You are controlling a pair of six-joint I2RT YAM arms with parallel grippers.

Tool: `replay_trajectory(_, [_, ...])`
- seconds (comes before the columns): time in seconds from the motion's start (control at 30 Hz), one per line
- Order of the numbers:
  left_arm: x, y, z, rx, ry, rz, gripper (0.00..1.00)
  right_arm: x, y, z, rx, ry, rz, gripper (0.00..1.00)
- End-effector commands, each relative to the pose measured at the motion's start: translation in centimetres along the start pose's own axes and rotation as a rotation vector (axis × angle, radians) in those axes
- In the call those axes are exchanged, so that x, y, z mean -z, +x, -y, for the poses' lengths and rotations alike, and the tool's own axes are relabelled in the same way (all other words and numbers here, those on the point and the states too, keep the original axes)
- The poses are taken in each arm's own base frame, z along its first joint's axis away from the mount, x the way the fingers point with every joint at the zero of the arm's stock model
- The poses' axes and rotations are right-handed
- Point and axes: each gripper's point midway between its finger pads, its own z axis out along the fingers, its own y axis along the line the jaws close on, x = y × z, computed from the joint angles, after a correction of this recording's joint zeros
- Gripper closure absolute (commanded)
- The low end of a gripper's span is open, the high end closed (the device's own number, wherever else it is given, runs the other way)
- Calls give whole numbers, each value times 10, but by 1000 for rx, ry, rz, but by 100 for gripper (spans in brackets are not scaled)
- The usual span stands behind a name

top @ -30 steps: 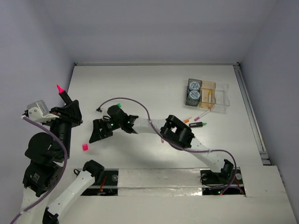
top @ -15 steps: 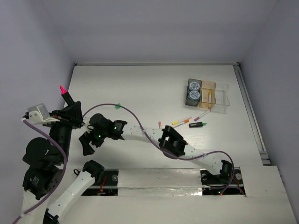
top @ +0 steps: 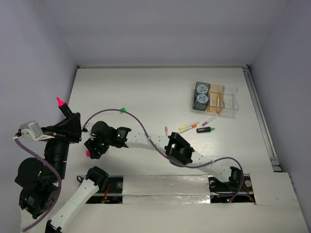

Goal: Sort the stationery into containers
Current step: Place the pen at the center of the board.

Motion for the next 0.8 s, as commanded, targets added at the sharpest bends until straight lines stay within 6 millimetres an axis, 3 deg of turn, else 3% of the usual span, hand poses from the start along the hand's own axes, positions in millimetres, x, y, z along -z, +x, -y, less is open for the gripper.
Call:
replay_trajectory(0.0, [7,-1,3,39,30,8,100,1,-1,14,0,86,32,41])
replay_trajectory(0.03, [5,7,2,41,33,-9,100,19,-22,0,2,67,86,41])
replay_trajectory(0.07, [3,13,4,52,39,-25,100,15,-5,6,-8,57,91,40])
replay_trajectory(0.1, [0,26,6,52,48,-53,100,26,-13,9,-19,52,131,38])
replay_trajectory(0.13, [-4,33,6,54,47,-71,100,61,-48,-3,-16,33,225,34])
replay_trajectory(0.17, [-6,37,7,60,48,-79,100,76,-69,-13,-5,10,322,32])
replay_trajectory(0.2, [-8,41,9,78,52,-88,100,82,-46,6,-24,49,296,30])
replay_trajectory(0.23, [-13,49,11,79,53,-113,100,97,-50,3,-16,60,325,27])
replay_trajectory(0.27, [-15,53,13,86,54,-124,100,137,-84,-4,9,83,437,25])
replay_trajectory(0.3, [-18,57,17,103,67,-135,100,143,-63,3,7,112,414,23])
replay_trajectory(0.33, [-25,72,18,100,61,-172,100,159,-66,7,10,131,438,21])
replay_trajectory(0.37, [-28,82,21,110,66,-196,100,193,-85,-6,27,130,519,21])
replay_trajectory(0.4, [-32,93,27,126,90,-223,100,205,-84,-8,29,133,533,20])
replay_trajectory(0.43, [-39,124,23,143,65,-289,100,209,-65,-2,26,152,510,21])
replay_trajectory(0.47, [-42,138,23,159,66,-316,100,219,-62,-1,26,172,520,21])
replay_trajectory(0.5, [-46,170,22,185,60,-378,100,240,-58,3,16,217,545,24])
replay_trajectory(0.6, [-51,212,20,224,50,-461,100,266,-45,17,-9,303,552,27])
replay_trajectory(0.63, [-50,240,10,212,12,-523,100,288,-50,21,-23,339,591,29])
replay_trajectory(0.67, [-50,252,6,227,-9,-546,100,294,-35,34,-53,386,574,29])
replay_trajectory(0.7, [-51,261,3,229,-22,-556,100,303,-32,38,-68,395,584,30])
replay_trajectory(0.73, [-49,285,-9,207,-67,-607,100,324,-37,41,-86,401,626,30])
replay_trajectory(0.77, [-48,296,-14,201,-87,-630,100,329,-26,48,-112,419,623,30])
